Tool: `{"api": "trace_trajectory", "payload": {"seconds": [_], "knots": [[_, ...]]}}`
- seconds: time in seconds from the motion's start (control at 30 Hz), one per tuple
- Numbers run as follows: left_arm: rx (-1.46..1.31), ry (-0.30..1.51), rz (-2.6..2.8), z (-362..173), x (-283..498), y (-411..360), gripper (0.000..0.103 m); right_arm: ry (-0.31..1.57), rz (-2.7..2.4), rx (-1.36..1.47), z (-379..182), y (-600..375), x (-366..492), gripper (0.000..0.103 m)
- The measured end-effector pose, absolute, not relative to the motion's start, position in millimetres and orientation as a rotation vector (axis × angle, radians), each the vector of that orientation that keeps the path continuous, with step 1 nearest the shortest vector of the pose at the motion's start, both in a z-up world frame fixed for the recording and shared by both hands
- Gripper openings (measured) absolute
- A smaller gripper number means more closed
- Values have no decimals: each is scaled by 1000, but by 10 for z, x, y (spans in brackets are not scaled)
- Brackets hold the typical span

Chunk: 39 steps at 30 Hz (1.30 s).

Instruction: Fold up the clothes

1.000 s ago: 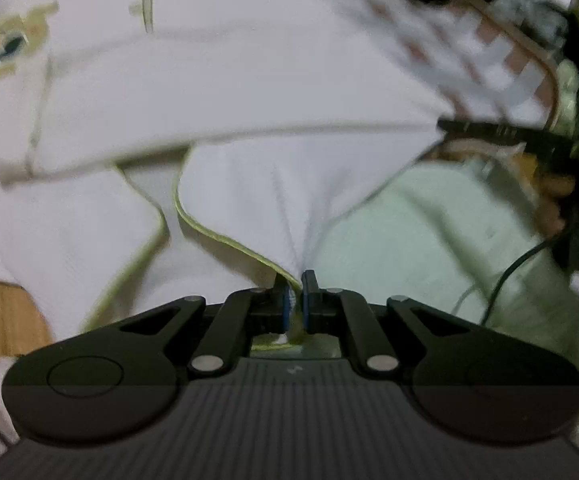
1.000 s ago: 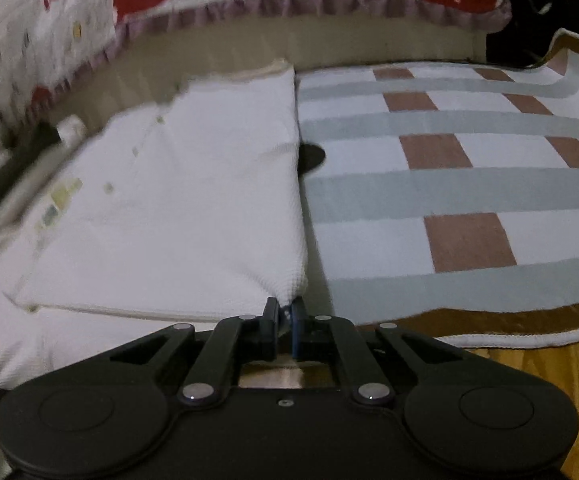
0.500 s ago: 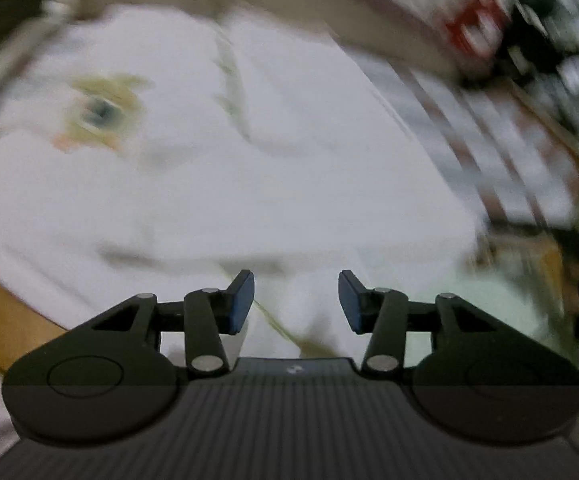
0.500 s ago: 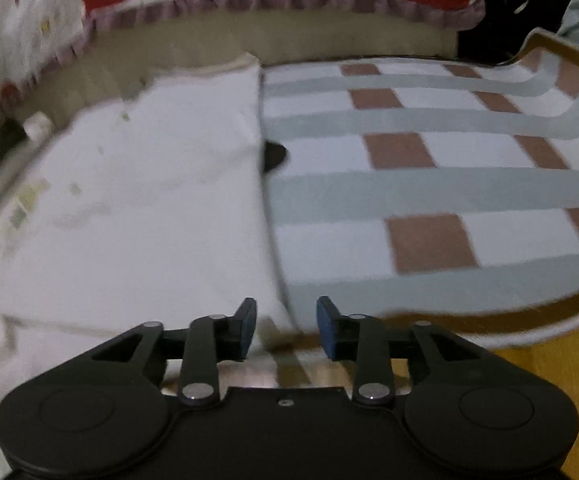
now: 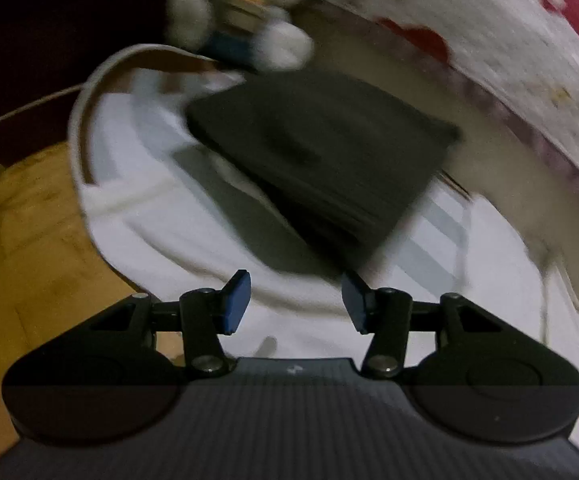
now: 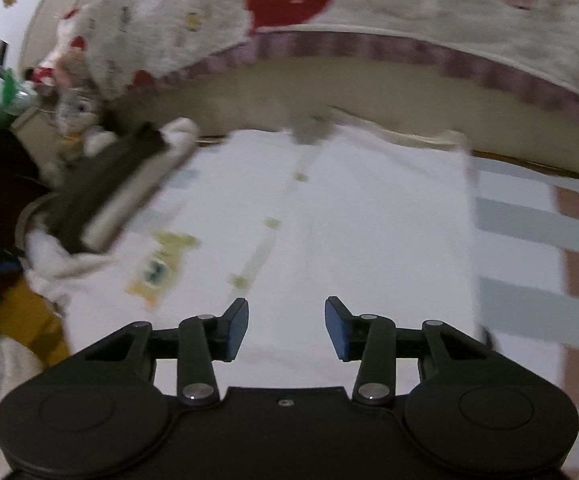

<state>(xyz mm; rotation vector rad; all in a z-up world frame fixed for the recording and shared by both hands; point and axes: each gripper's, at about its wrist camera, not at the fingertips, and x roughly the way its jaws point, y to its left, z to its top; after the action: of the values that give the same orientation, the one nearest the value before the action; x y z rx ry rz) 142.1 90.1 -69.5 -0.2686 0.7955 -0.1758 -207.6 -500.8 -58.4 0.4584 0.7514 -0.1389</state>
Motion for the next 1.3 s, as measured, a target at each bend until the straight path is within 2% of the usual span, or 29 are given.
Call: {"api": "trace_trajectory", "payload": {"seconds": [0.03,0.23,0.33,0.5,0.67,0.73,0.8,0.83,0.9,0.93,0.97,1.17,1.3], "knots": [[-242,774,-148,-788,1489,1020,50,759,-103,454,-571,-4985,-1928,56],[-189,769,44,-1319,1894,1606,49,968,-50,208,-717,-4545,-1043,56],[-159,766,46,-1451,2032,1745,50,987,60,101,-613,-4252,-833,55],[1,736,-4,-1692,2144,1686,50,961,149,147,-648,-4085,-734,56],[-99,737,-19,-1824,2258,1781,54,1042,115,162,-1050,-4029,-826,56],[-94,723,-29,-1842,2278,1765,59,1057,117,160,-1126,-4045,-874,56],[-42,716,-25,-1868,2261,1690,58,1052,106,167,-1133,-4096,-889,56],[-7,713,-23,-1886,2249,1644,56,1045,98,173,-1122,-4118,-885,56],[46,701,-49,-1883,2198,1558,32,1026,89,175,-1092,-4132,-877,56],[72,694,-62,-1881,2172,1515,9,1016,86,175,-1078,-4136,-875,56],[80,704,-58,-1863,2174,1483,0,1006,82,175,-1063,-4141,-872,56],[125,653,-40,-1604,1999,1294,0,983,95,119,-981,-4071,-924,56],[79,519,-137,-1143,1568,1111,0,978,91,98,-950,-4035,-967,56]]}}
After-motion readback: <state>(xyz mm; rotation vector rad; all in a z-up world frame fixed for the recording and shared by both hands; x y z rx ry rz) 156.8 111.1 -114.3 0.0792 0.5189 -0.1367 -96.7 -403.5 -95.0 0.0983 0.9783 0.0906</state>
